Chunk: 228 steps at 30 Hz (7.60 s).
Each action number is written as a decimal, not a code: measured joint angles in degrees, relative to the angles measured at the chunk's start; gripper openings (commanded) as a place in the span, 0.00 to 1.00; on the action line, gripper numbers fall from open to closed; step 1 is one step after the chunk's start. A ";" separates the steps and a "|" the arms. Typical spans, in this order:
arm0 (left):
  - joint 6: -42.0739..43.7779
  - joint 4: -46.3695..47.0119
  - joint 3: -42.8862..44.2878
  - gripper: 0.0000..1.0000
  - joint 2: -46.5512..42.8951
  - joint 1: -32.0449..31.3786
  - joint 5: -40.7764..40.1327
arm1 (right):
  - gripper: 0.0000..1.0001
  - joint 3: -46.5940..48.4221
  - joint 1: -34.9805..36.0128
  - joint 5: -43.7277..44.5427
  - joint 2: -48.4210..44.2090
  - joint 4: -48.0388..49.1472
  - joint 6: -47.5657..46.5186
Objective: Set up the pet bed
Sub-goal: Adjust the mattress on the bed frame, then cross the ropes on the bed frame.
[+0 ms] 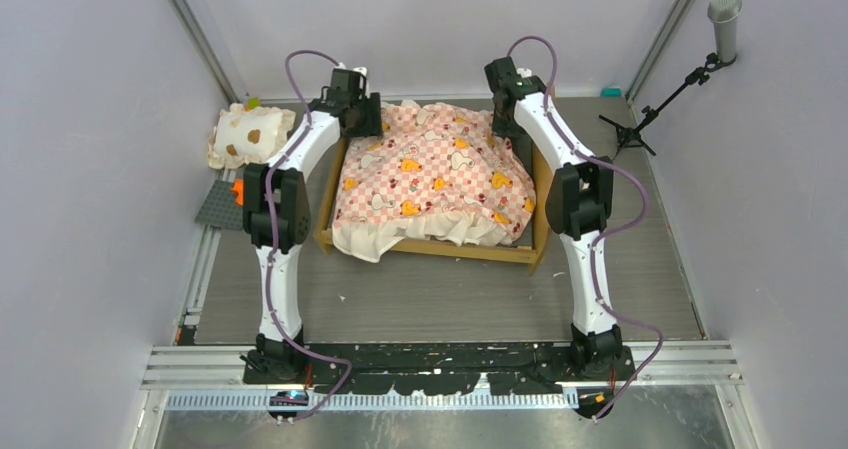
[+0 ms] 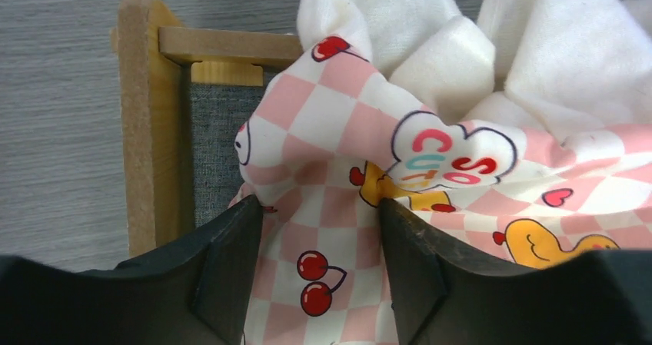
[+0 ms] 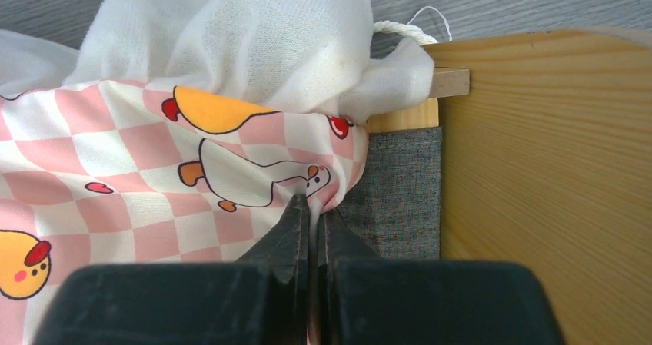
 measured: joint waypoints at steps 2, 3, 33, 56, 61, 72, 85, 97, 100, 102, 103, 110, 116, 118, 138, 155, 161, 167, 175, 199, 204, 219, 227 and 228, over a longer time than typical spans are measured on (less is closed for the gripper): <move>-0.09 -0.07 0.00 0.32 0.00 0.00 0.22 | 0.01 -0.26 0.02 0.57 0.00 0.04 -0.17; -0.02 -0.04 0.00 0.20 0.00 0.00 0.31 | 0.01 -0.39 0.02 0.96 0.00 0.02 -0.24; 1.62 -5.42 -1.44 0.02 -2.51 -1.81 -0.59 | 0.34 1.64 1.90 22.14 -1.77 -7.96 -2.97; 2.36 -9.22 0.07 0.93 -4.74 -6.47 1.62 | 0.57 -3.37 4.42 7.91 -21.53 -2.14 -6.73; 1.09 -10.93 0.09 1.00 -10.51 -7.34 0.22 | 0.67 -18.01 6.40 -0.66 -34.47 3.72 -7.04; -7.21 -16.65 -18.40 1.00 -40.61 -6.67 -15.32 | 0.73 -43.41 24.68 -13.11 -52.81 18.21 -11.28; -16.70 -33.86 -42.84 1.00 -78.58 -0.17 -24.59 | 0.73 -40.19 40.39 -17.29 -26.16 37.59 -17.05; -16.59 -38.66 -44.63 1.00 -81.90 -0.13 -29.53 | 0.57 -28.68 41.20 -14.56 -13.33 38.49 -22.75; -16.48 -38.58 -45.42 1.00 -81.29 -0.13 -29.51 | 0.38 -28.20 41.20 -12.70 -12.24 37.88 -23.43; -16.37 -38.47 -46.01 1.00 -80.91 -0.13 -29.44 | 0.25 -28.20 41.20 -11.28 -11.72 37.24 -23.71; -16.37 -38.40 -46.29 1.00 -80.76 -0.13 -29.38 | 0.15 -28.20 41.18 -10.71 -11.54 36.96 -23.82; -15.06 -36.35 -48.22 1.00 -80.46 -0.13 -26.77 | 0.01 -28.20 40.68 -7.69 -11.56 35.80 -19.76; -12.94 -26.56 -53.99 1.00 -82.66 -0.04 -13.68 | 0.01 -29.68 36.37 -12.83 -14.69 35.76 -10.47; -13.07 -21.33 -57.64 1.00 -83.91 -0.04 -8.02 | 0.01 -30.49 34.34 -15.91 -16.59 36.35 -7.48; -15.30 18.56 -74.49 0.87 -83.60 -0.04 8.13 | 0.01 -36.81 24.90 -30.25 -26.45 41.66 4.76; -11.39 38.21 -79.73 0.64 -72.87 -6.32 12.68 | 0.01 -39.60 19.76 -36.37 -27.91 45.20 11.65; -9.22 40.89 -79.73 0.54 -69.02 -6.71 10.62 | 0.01 -39.80 19.78 -37.42 -27.91 45.31 11.89; -8.66 43.95 -79.73 0.38 -65.20 -7.02 9.25 | 0.01 -40.00 19.58 -37.92 -27.93 45.64 12.09; -7.61 40.89 -77.72 0.04 -62.36 -7.08 8.66 | 0.01 -40.70 19.39 -38.42 -28.04 46.10 12.11; 1.70 -13.84 -43.30 0.07 -64.81 -7.08 14.12 | 0.01 -43.23 19.19 -36.83 -29.66 44.72 7.28; 1.31 -20.35 -43.04 0.19 -64.87 -7.08 18.62 | 0.01 -43.67 19.74 -37.68 -29.66 44.63 6.93; -3.08 -18.08 -54.05 0.43 -74.77 -7.13 20.28 | 0.01 -43.85 18.97 -37.11 -29.64 44.57 6.23; -6.62 1.64 -58.36 0.39 -71.34 -7.13 17.29 | 0.01 -43.85 18.91 -37.40 -29.64 44.54 6.23; -6.88 3.69 -59.45 0.38 -70.20 -7.13 17.07 | 0.01 -43.87 18.91 -37.55 -29.64 44.54 6.23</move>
